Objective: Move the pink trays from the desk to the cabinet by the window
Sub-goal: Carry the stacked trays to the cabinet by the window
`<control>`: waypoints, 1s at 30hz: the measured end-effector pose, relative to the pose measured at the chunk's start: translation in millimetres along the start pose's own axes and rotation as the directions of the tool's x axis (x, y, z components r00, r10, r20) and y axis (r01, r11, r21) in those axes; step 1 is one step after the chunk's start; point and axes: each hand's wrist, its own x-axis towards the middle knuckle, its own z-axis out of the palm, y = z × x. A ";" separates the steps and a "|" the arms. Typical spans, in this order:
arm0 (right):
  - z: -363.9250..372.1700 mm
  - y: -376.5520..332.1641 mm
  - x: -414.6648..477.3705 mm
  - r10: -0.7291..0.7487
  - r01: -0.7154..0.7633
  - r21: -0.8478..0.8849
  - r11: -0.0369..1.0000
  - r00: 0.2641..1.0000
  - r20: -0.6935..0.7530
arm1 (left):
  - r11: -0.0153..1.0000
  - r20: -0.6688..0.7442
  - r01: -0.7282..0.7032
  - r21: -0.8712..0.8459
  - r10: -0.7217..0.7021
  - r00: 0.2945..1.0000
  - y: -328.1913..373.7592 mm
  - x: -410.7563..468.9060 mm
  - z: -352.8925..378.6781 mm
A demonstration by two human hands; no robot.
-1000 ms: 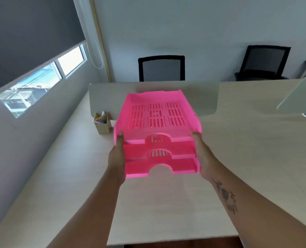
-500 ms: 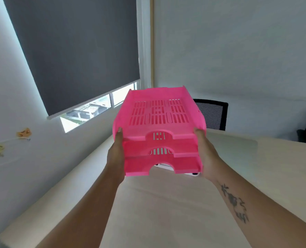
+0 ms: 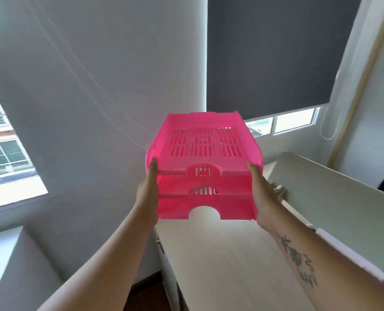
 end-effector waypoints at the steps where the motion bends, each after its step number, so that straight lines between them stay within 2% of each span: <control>1: 18.1 4.4 0.8 0.009 -0.008 -0.006 1.000 0.998 0.056 | 1.000 -0.067 -0.014 -0.003 0.014 0.998 4.3 -2.0 -21.8; 6: 114.5 26.4 -21.4 0.035 -0.029 -0.023 0.999 0.950 0.311 | 0.993 -0.269 -0.115 -0.029 0.103 0.958 23.7 -41.3 -121.1; 12: 213.3 46.4 -67.7 0.064 -0.036 -0.061 0.997 0.827 0.558 | 0.978 -0.431 -0.208 -0.028 0.176 0.885 38.7 -106.0 -222.5; 17: 281.9 62.2 -118.5 0.097 -0.029 -0.106 0.994 0.685 0.722 | 0.968 -0.604 -0.247 -0.038 0.175 0.777 49.3 -173.6 -285.6; 25: 370.3 89.0 -219.7 0.130 -0.028 -0.131 0.991 0.422 0.897 | 0.950 -0.816 -0.312 0.029 0.202 0.542 56.5 -288.3 -360.6; 30: 418.5 110.9 -277.7 0.143 -0.032 -0.141 0.989 0.378 0.915 | 0.964 -0.892 -0.264 -0.004 0.116 0.436 59.4 -334.3 -418.2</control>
